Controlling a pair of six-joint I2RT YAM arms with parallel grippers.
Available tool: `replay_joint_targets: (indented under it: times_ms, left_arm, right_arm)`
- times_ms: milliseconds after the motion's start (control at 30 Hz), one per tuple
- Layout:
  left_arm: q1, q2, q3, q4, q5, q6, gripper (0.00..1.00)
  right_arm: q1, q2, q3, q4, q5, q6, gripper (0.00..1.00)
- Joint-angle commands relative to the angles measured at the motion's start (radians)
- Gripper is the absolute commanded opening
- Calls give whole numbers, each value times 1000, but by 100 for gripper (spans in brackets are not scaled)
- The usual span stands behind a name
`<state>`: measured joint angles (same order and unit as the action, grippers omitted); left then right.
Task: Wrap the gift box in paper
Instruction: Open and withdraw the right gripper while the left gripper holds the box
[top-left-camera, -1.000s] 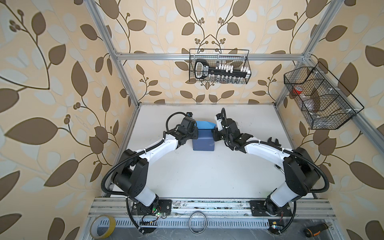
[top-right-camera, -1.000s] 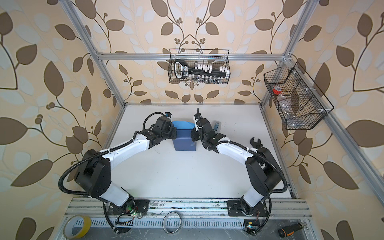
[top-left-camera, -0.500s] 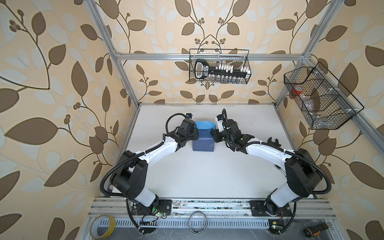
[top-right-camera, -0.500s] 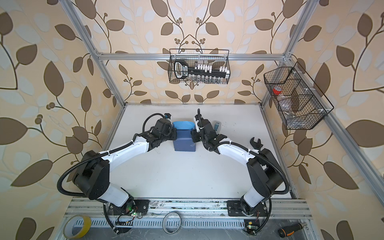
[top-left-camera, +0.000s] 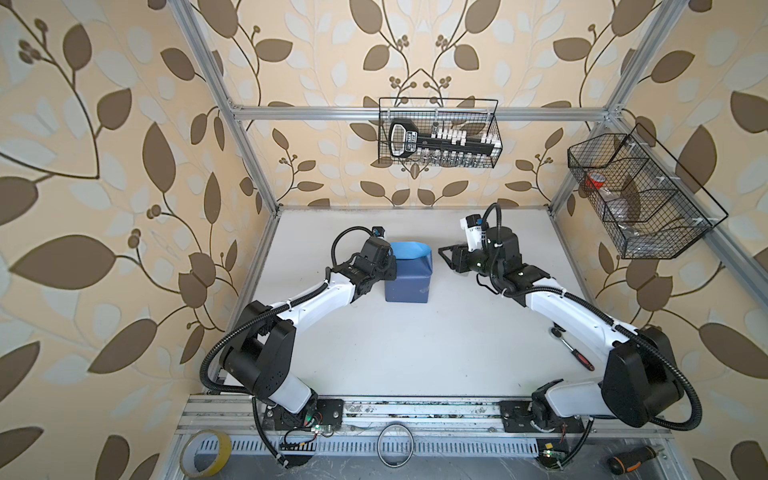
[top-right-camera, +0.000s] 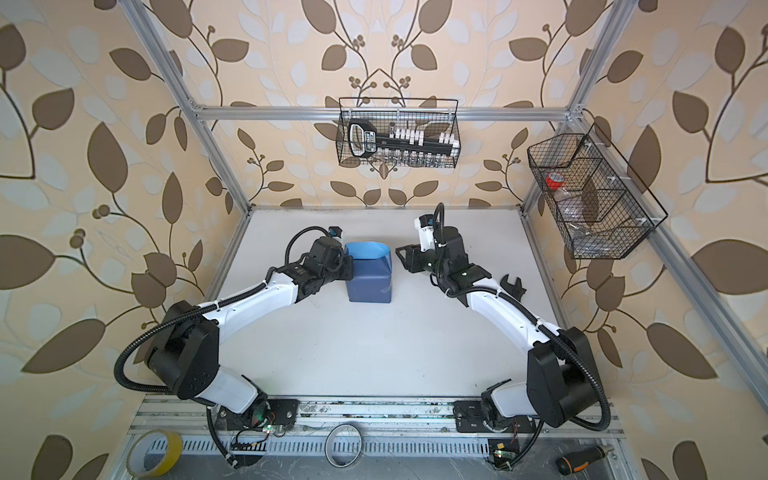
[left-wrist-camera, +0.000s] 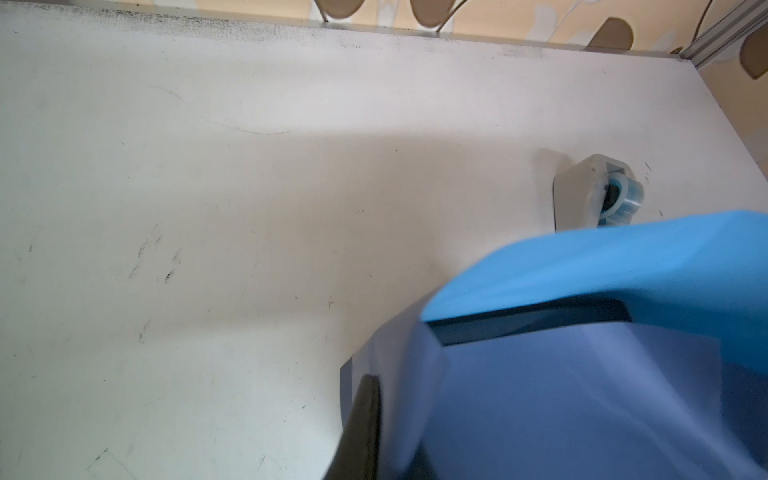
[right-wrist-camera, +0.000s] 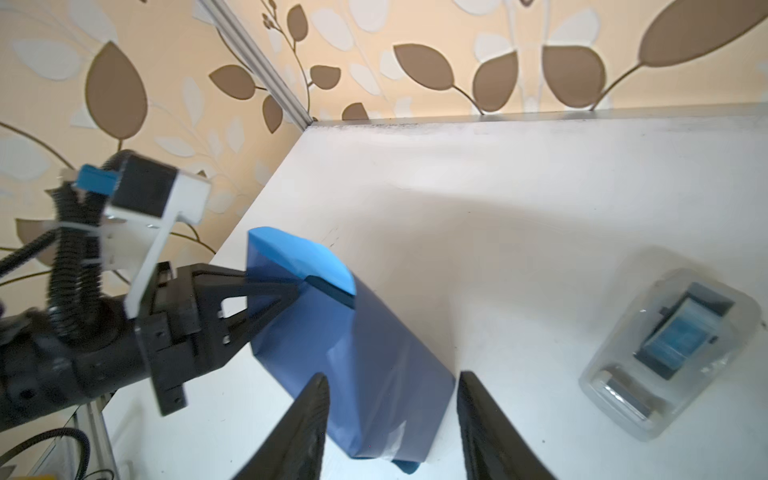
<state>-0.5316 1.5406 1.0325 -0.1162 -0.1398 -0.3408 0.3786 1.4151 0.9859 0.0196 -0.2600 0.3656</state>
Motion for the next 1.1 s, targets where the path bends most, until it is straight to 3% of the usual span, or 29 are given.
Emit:
replay_joint_targets:
  times_ms: [0,267,1067]
  left_arm:
    - [-9,1,-16,-53,-15,8,8]
    - [-10,4,-5,-56,-13,11,8]
    - [-10,11,-1,-56,-3,11,8]
  right_arm:
    - [-16,60,2,6,-77,6,49]
    - [6,184,38,41,-110,29,45]
    - [70,233,80,60,-98,43,48]
